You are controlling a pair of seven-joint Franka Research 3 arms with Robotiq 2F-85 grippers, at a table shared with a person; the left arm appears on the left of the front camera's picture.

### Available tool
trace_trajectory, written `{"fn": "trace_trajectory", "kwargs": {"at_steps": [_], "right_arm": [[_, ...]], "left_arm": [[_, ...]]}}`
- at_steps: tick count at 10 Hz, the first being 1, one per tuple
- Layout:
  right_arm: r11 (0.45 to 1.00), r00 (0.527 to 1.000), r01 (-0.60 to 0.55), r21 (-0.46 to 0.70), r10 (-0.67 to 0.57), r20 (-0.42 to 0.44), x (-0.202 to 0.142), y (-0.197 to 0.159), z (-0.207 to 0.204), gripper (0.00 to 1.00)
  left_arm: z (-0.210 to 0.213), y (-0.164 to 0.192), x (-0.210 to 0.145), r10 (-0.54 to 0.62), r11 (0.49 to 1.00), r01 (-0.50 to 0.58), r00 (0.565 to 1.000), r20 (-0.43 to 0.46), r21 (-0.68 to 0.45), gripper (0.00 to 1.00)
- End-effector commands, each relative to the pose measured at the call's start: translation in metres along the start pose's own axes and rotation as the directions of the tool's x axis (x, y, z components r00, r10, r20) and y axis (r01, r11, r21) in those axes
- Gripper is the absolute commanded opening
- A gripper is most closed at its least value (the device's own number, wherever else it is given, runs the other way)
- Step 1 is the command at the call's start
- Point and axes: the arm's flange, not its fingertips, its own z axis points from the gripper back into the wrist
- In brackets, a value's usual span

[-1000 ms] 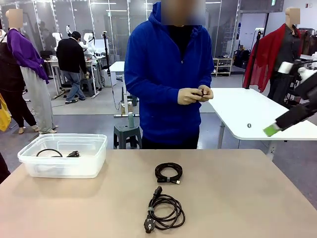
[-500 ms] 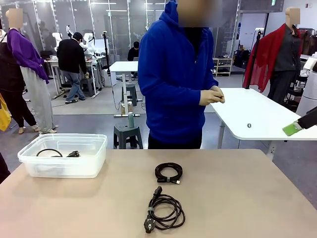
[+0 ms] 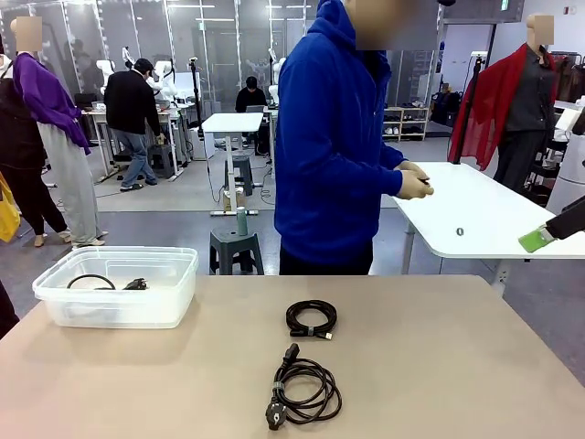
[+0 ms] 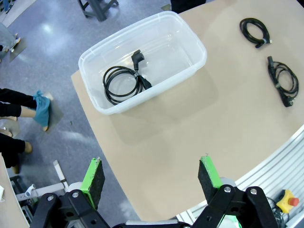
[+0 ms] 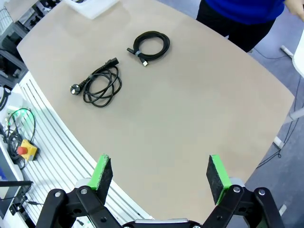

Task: Organize and store the cables.
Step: Place the Power Cable into the Organizing box.

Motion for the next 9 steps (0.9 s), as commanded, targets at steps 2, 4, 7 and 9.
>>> {"fn": "trace_trajectory", "kwargs": {"at_steps": [2, 4, 7, 9], "right_arm": [[1.000, 1.000, 0.012, 0.001, -0.012, -0.006, 0.003, 0.001, 0.001, 1.00], [1.000, 1.000, 0.012, 0.001, -0.012, -0.006, 0.003, 0.001, 0.001, 1.00], [1.000, 1.000, 0.012, 0.001, -0.012, -0.006, 0.003, 0.001, 0.001, 1.00], [1.000, 1.000, 0.012, 0.001, -0.012, -0.006, 0.003, 0.001, 0.001, 1.00]], "left_arm": [[0.000, 0.000, 0.000, 0.000, 1.000, 0.000, 1.000, 0.000, 0.000, 1.00], [-0.015, -0.006, 0.025, -0.084, 0.996, 0.083, 0.996, -0.020, -0.031, 1.00], [-0.071, -0.056, 0.063, -0.122, 0.982, 0.121, 0.992, 0.002, -0.144, 1.00], [-0.098, -0.093, 0.068, -0.185, 0.976, 0.181, 0.982, -0.025, -0.125, 1.00]]}}
